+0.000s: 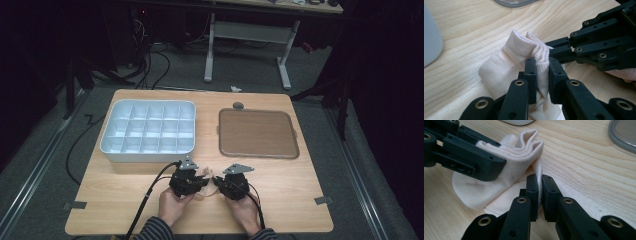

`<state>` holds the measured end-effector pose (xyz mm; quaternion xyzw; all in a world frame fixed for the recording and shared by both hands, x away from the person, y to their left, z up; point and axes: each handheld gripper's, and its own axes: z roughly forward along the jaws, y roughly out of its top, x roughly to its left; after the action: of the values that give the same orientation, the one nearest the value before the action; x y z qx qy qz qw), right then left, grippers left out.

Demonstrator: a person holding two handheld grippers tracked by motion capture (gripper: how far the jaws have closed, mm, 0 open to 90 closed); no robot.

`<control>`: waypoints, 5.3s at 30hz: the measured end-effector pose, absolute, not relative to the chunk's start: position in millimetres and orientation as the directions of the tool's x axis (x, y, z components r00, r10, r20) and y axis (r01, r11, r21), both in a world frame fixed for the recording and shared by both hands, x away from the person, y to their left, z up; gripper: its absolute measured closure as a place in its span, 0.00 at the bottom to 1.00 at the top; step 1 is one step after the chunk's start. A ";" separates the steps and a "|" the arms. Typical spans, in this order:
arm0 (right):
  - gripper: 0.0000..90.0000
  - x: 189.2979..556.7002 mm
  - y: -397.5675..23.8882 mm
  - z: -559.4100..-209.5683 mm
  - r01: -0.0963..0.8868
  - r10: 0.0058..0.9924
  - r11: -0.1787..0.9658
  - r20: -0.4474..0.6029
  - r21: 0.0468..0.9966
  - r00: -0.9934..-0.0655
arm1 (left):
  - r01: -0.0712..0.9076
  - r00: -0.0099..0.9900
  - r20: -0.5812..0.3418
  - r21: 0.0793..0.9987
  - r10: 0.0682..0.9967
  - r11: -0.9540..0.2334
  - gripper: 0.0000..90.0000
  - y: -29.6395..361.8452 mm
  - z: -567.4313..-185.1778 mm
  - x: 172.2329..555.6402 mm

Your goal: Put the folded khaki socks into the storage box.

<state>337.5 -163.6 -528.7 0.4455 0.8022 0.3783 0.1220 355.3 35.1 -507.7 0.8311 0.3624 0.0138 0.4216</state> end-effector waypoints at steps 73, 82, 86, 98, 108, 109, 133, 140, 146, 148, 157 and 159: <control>0.70 323.9 -175.6 -529.2 0.598 0.820 0.331 0.090 0.730 -0.565 | 0.612 0.670 -0.194 0.691 0.716 -0.385 0.61 61.9 -524.6 340.6; 0.68 322.8 -176.5 -525.9 0.590 0.818 0.317 0.100 0.743 -0.566 | 0.651 0.640 -0.261 0.683 0.722 -0.331 0.58 62.3 -524.6 341.8; 0.68 319.5 -177.5 -515.9 0.569 0.818 0.304 0.096 0.764 -0.567 | 0.632 0.660 -0.253 0.696 0.707 -0.341 0.55 68.4 -520.3 343.3; 0.86 314.1 -171.7 -496.6 0.537 0.799 0.285 0.112 0.794 -0.590 | 0.660 0.638 -0.307 0.690 0.707 -0.296 0.54 73.4 -508.0 360.4; 0.93 320.6 -147.0 -500.9 0.535 0.783 0.305 0.112 0.788 -0.612 | 0.700 0.595 -0.365 0.674 0.716 -0.238 0.55 74.2 -511.4 377.3; 0.93 320.6 -147.0 -500.9 0.535 0.783 0.305 0.112 0.788 -0.612 | 0.703 0.593 -0.370 0.672 0.715 -0.235 0.55 73.9 -512.3 378.2; 1.00 332.0 -143.6 -528.8 0.581 0.805 0.326 0.102 0.746 -0.584 | 0.728 0.602 -0.424 0.640 0.677 -0.247 0.79 64.8 -529.1 385.6; 0.98 328.9 -145.0 -522.1 0.566 0.794 0.304 0.125 0.766 -0.595 | 0.708 0.619 -0.405 0.658 0.673 -0.256 0.92 64.0 -525.9 381.6; 0.98 333.0 -139.6 -516.2 0.555 0.789 0.309 0.117 0.772 -0.603 | 0.697 0.630 -0.395 0.667 0.668 -0.264 0.92 64.8 -523.5 379.9; 0.98 336.4 -134.9 -512.9 0.550 0.789 0.319 0.106 0.772 -0.605 | 0.694 0.634 -0.394 0.670 0.665 -0.264 0.92 65.3 -522.2 379.0; 0.98 347.0 -134.8 -521.9 0.589 0.811 0.316 0.111 0.744 -0.574 | 0.684 0.643 -0.395 0.681 0.657 -0.260 0.92 69.4 -518.5 377.2; 0.98 346.5 -134.9 -522.8 0.591 0.813 0.316 0.109 0.742 -0.571 | 0.680 0.647 -0.390 0.684 0.655 -0.263 0.92 69.2 -518.0 376.5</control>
<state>346.5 -134.9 -522.8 0.4399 0.7982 0.3856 0.1440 376.5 69.2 -518.0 0.7947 0.4201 -0.0140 0.4380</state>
